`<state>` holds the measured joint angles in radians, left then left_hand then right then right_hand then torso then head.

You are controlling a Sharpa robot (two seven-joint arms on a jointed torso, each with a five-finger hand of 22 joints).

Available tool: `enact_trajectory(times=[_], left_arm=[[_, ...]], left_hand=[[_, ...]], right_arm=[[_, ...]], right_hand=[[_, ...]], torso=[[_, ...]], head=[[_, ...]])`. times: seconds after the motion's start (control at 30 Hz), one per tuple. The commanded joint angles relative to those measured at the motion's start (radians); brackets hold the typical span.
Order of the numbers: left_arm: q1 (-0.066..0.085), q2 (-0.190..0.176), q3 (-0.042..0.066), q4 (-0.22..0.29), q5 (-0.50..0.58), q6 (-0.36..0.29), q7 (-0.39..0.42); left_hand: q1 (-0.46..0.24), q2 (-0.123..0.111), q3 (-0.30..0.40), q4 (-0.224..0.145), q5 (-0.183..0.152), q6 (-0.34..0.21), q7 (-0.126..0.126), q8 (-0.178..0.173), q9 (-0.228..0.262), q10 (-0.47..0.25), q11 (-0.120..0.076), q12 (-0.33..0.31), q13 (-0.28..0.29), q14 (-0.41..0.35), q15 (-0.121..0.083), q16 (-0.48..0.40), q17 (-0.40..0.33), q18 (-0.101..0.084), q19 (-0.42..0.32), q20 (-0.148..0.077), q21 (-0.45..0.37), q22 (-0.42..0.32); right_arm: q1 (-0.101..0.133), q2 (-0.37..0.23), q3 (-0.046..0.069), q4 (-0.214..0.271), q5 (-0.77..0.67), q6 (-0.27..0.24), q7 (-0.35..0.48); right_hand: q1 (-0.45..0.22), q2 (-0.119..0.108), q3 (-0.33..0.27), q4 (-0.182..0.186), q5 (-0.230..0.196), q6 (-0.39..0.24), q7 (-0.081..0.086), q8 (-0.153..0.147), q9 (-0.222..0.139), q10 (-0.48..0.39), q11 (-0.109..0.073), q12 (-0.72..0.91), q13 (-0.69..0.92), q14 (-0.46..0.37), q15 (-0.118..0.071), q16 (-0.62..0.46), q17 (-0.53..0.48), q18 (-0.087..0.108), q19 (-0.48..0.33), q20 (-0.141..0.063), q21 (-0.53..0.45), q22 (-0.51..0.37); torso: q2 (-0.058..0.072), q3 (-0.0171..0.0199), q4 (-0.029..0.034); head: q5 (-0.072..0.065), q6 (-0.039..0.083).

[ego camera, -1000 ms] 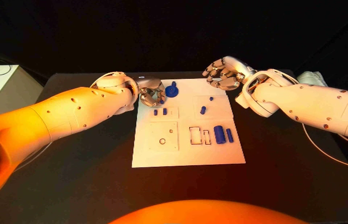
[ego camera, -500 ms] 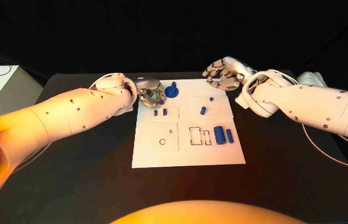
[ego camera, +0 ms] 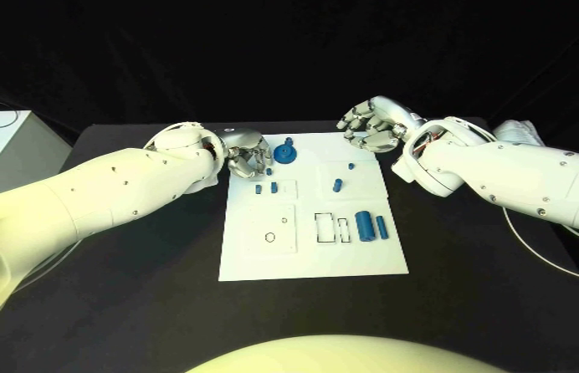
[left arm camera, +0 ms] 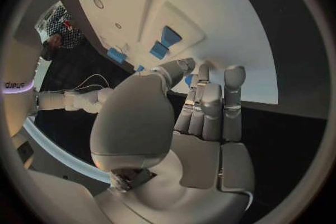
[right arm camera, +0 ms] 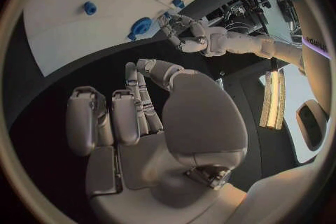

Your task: Assemble the parts on the task board

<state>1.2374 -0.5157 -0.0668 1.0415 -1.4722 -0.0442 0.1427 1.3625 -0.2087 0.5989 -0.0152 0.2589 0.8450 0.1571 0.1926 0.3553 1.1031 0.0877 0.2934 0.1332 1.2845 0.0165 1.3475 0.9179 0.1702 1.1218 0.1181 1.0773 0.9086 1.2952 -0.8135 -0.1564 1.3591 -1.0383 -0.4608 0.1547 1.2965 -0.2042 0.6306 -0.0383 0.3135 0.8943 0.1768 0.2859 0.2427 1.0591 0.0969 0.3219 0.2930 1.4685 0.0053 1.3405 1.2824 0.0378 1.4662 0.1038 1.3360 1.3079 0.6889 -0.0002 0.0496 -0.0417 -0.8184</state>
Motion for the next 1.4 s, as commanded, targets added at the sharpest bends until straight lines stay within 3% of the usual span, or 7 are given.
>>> enact_trajectory(times=[0.03, 0.33, 0.43, 0.8, 1.07, 1.2, 1.4], left_arm=[[0.000, -0.014, 0.003, 0.007, 0.012, -0.006, -0.005], [0.001, -0.103, 0.035, 0.061, 0.214, -0.038, 0.037], [0.001, -0.144, 0.043, 0.104, 0.371, -0.072, 0.102], [-0.010, -0.296, 0.052, 0.316, 1.013, -0.048, 0.302], [-0.025, -0.365, 0.053, 0.422, 1.188, -0.045, 0.324], [-0.027, -0.382, 0.053, 0.444, 1.227, -0.049, 0.329], [-0.028, -0.390, 0.053, 0.456, 1.249, -0.050, 0.341]], left_hand=[[-0.006, -0.006, 0.001, 0.001, -0.001, -0.007, 0.004, -0.008, -0.002, -0.002, 0.002, -0.011, 0.002, -0.013, 0.001, -0.004, -0.012, -0.010, -0.014, 0.001, -0.010, -0.010], [0.008, 0.005, 0.007, -0.006, 0.001, 0.014, 0.019, -0.010, -0.005, -0.023, 0.017, -0.001, 0.018, -0.128, 0.014, -0.088, -0.182, 0.015, -0.114, 0.007, -0.111, -0.125], [0.019, 0.023, 0.004, -0.013, 0.004, 0.038, 0.031, 0.003, -0.003, -0.059, 0.030, 0.031, 0.040, -0.231, 0.023, -0.186, -0.331, 0.014, -0.143, 0.011, -0.136, -0.137], [0.005, 0.041, -0.046, -0.003, 0.002, 0.002, 0.049, 0.041, -0.002, -0.177, 0.059, 0.065, 0.026, -0.366, 0.058, -0.432, -0.472, 0.014, -0.271, 0.045, -0.293, -0.227], [0.000, 0.040, -0.069, 0.023, 0.004, -0.007, 0.053, 0.078, -0.006, -0.162, 0.069, 0.040, -0.027, -0.400, 0.083, -0.659, -0.569, 0.010, -0.283, 0.072, -0.510, -0.385], [0.000, 0.030, -0.047, 0.035, 0.002, -0.012, 0.055, 0.101, -0.006, -0.134, 0.076, 0.009, -0.057, -0.424, 0.109, -0.843, -0.621, 0.012, -0.299, 0.111, -0.689, -0.517], [0.009, 0.032, -0.047, 0.032, 0.003, -0.016, 0.055, 0.113, -0.009, -0.122, 0.075, -0.013, -0.066, -0.388, 0.108, -0.912, -0.626, 0.013, -0.248, 0.108, -0.748, -0.571]], right_arm=[[0.000, -0.001, 0.001, -0.004, -0.015, 0.043, -0.031], [0.000, -0.001, 0.000, -0.024, -0.131, 0.126, -0.097], [-0.002, 0.002, 0.000, -0.034, -0.215, 0.143, -0.124], [-0.028, 0.011, 0.000, -0.046, -0.506, 0.159, -0.244], [-0.034, 0.017, 0.000, -0.046, -0.550, 0.168, -0.273], [-0.038, 0.023, 0.000, -0.047, -0.550, 0.178, -0.275], [-0.045, 0.033, 0.000, -0.051, -0.524, 0.178, -0.276]], right_hand=[[-0.001, -0.008, -0.006, 0.001, -0.004, -0.004, 0.006, -0.006, -0.001, -0.009, 0.004, -0.008, -0.005, 0.014, 0.005, -0.002, -0.001, 0.018, 0.037, 0.001, -0.003, 0.052], [0.006, -0.018, -0.007, -0.005, -0.038, 0.015, -0.009, 0.003, 0.004, -0.017, 0.000, -0.031, -0.026, 0.009, 0.004, -0.012, -0.012, 0.022, 0.032, 0.003, -0.020, 0.038], [0.006, -0.022, -0.009, -0.005, -0.044, 0.014, -0.011, 0.003, 0.004, -0.019, -0.001, -0.035, -0.030, 0.008, 0.003, -0.014, -0.014, 0.023, 0.030, 0.002, -0.026, 0.033], [-0.006, -0.043, -0.014, 0.000, -0.050, 0.026, -0.018, 0.009, 0.007, -0.015, -0.005, -0.049, -0.048, 0.015, 0.001, -0.009, -0.011, 0.022, 0.036, 0.001, -0.024, 0.034], [-0.014, -0.048, -0.015, 0.007, -0.058, 0.027, -0.018, 0.009, 0.007, -0.012, -0.004, -0.056, -0.059, 0.019, 0.003, -0.008, -0.010, 0.022, 0.039, 0.002, -0.023, 0.035], [-0.014, -0.048, -0.015, 0.007, -0.059, 0.027, -0.018, 0.008, 0.007, -0.013, -0.003, -0.058, -0.061, 0.019, 0.003, -0.009, -0.012, 0.022, 0.038, 0.002, -0.026, 0.033], [-0.020, -0.050, -0.016, 0.012, -0.061, 0.028, -0.017, 0.008, 0.007, -0.011, -0.003, -0.061, -0.065, 0.020, 0.003, -0.009, -0.012, 0.022, 0.039, 0.002, -0.027, 0.032]], torso=[[-0.001, 0.0006, -0.0014], [-0.001, 0.0008, -0.0006], [-0.002, 0.0006, 0.0013], [-0.001, -0.0007, 0.0017], [-0.002, -0.0011, 0.0019], [0.000, -0.0007, 0.0017], [0.001, -0.0008, 0.0003]], head=[[-0.001, 0.003], [-0.032, 0.024], [-0.044, 0.029], [-0.066, 0.045], [-0.065, 0.044], [-0.065, 0.043], [-0.061, 0.041]])
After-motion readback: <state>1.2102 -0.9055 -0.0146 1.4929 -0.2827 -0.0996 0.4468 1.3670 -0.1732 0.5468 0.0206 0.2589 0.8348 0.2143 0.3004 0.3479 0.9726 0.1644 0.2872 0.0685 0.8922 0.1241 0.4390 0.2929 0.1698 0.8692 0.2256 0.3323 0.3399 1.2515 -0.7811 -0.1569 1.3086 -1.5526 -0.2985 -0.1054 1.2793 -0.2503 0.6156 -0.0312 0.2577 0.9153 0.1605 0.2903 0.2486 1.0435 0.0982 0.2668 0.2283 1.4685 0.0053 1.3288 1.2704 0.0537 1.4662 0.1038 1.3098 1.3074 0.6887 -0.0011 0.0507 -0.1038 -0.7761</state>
